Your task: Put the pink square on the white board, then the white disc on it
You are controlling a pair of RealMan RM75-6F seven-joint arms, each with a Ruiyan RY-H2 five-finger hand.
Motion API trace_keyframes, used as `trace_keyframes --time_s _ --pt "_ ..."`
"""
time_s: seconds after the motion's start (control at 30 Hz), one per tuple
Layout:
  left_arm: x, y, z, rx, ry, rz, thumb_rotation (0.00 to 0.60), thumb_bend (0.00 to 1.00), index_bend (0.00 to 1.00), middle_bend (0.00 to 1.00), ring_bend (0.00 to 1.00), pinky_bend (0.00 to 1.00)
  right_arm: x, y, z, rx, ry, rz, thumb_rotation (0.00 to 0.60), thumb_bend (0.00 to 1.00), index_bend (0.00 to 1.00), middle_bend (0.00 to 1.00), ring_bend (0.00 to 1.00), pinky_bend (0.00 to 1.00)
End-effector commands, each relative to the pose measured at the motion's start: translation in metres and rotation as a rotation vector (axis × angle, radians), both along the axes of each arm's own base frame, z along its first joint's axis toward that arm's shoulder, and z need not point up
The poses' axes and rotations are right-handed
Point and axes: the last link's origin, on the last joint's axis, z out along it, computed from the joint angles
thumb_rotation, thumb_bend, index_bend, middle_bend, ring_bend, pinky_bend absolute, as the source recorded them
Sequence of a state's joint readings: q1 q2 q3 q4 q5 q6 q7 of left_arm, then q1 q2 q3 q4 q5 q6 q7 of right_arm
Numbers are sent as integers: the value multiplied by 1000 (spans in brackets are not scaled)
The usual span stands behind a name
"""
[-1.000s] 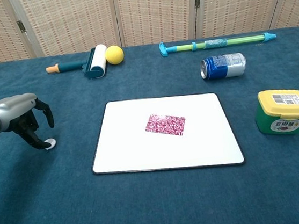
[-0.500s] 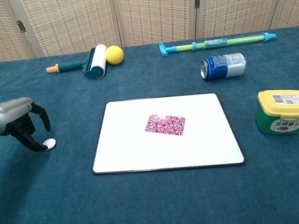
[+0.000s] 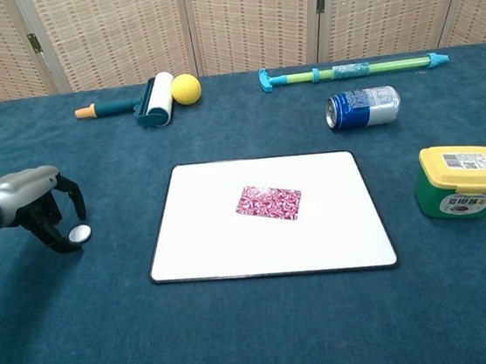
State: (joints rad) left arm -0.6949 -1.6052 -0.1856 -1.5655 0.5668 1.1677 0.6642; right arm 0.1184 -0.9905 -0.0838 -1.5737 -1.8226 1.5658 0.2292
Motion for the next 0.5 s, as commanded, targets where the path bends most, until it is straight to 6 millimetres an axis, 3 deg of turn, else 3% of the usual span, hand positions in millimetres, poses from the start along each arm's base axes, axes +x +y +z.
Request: trace_keyframes --time_s 0.03,0.5 --pt "-2 2 0 -3 -3 5 600 253 475 1000 1000 1000 0 -1 0 -2 1 -2 600 329 0 0 0 0" --pt "-11 7 -1 -9 -22 20 600 256 519 1000 1000 1000 -1 -4 -3 -1 13 -17 600 329 0 0 0 0"
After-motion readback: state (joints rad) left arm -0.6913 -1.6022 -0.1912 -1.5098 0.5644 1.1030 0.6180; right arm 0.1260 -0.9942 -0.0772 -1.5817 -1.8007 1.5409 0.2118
